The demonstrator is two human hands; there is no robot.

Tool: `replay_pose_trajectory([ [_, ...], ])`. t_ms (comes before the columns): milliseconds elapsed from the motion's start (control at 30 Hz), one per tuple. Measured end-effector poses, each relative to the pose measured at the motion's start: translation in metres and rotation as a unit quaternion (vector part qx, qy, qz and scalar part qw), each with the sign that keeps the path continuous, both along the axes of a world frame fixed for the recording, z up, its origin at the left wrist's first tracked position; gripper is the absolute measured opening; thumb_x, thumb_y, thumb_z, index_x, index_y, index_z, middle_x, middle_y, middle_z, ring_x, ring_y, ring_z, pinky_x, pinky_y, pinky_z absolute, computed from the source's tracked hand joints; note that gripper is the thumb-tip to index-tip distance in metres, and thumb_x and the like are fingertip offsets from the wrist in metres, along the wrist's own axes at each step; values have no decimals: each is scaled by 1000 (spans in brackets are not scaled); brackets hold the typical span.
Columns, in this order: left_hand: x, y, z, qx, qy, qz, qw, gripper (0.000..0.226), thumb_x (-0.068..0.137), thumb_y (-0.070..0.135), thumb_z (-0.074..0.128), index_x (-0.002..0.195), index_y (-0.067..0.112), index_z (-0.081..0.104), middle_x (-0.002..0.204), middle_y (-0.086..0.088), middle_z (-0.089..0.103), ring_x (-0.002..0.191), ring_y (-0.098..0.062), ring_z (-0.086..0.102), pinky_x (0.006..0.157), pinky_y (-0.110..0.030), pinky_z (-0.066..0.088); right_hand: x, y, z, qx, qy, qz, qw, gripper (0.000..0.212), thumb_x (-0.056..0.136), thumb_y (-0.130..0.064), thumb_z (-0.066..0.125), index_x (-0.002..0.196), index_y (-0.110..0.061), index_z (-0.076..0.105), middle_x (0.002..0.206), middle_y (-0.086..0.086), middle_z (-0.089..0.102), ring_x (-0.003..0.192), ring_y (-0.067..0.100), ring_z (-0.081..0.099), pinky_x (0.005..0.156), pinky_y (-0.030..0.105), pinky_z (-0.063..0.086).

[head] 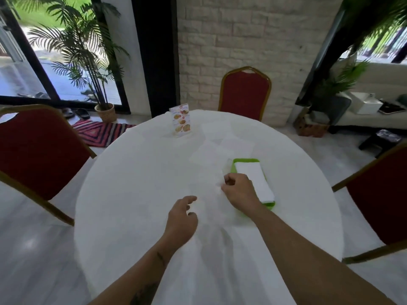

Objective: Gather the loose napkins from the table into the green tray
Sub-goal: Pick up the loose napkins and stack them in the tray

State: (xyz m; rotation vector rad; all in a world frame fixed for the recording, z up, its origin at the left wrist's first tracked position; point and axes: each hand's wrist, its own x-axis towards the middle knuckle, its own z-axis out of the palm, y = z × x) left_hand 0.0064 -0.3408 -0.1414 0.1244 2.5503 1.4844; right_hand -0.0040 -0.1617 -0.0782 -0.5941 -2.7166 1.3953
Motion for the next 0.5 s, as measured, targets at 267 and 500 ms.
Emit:
replay_pose_trajectory([
  [267, -36, 118, 38, 0, -10, -71, 997, 52, 85, 3, 44, 133, 26, 50, 135, 5, 48, 115, -14, 51, 95, -26, 44, -26, 126, 7, 4, -23, -108, 994, 12, 69, 1, 46, 67, -1, 58, 65, 9, 56, 63, 30, 50, 56, 30, 34],
  [500, -39, 168, 21, -137, 19, -120, 983, 57, 83, 3, 49, 138, 17, 45, 144, 0, 41, 130, -16, 41, 111, -26, 32, -43, 166, -23, 25, -65, -52, 996, 54, 71, -12, 52, 124, -11, 63, 120, 11, 66, 110, 32, 60, 84, 29, 47],
])
